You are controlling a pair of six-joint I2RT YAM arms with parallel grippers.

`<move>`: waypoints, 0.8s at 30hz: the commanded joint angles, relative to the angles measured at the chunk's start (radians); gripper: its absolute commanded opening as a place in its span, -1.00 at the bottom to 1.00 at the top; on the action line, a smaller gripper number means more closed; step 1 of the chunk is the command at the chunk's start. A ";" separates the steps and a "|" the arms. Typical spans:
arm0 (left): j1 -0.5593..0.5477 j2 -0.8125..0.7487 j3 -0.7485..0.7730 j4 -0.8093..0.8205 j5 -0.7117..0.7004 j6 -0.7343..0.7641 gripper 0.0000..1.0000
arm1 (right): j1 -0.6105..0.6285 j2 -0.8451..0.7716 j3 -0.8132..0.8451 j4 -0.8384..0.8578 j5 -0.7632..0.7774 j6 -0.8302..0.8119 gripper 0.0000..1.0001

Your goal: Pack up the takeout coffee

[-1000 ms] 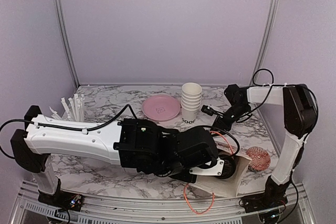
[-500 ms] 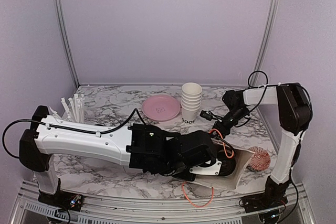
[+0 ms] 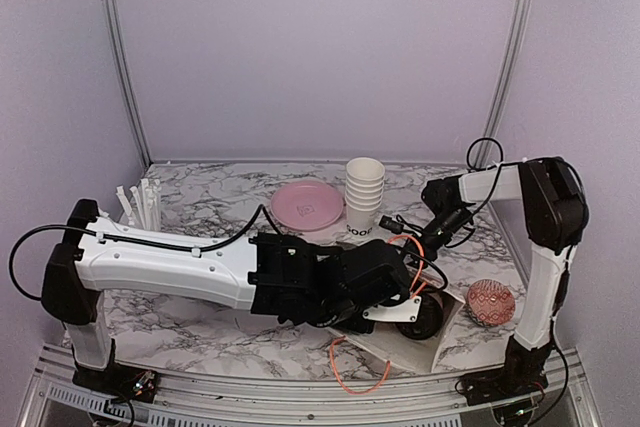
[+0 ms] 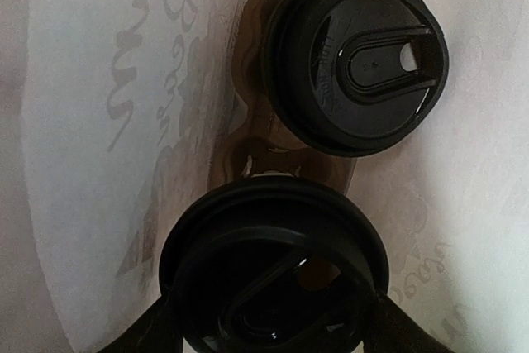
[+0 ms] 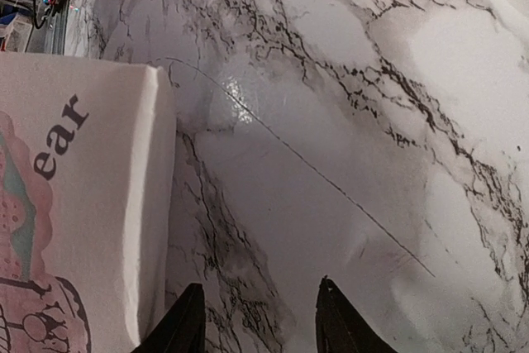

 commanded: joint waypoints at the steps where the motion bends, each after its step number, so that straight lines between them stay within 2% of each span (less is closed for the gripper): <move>1: 0.016 0.010 -0.028 0.043 -0.008 0.010 0.13 | 0.007 0.016 0.038 -0.032 -0.050 -0.027 -0.12; 12: 0.031 -0.014 -0.055 0.074 0.074 0.007 0.13 | 0.024 0.054 0.066 -0.055 -0.071 -0.041 -0.14; 24: 0.044 -0.085 -0.132 0.126 0.139 -0.004 0.13 | -0.030 0.057 0.162 -0.134 -0.139 -0.061 -0.06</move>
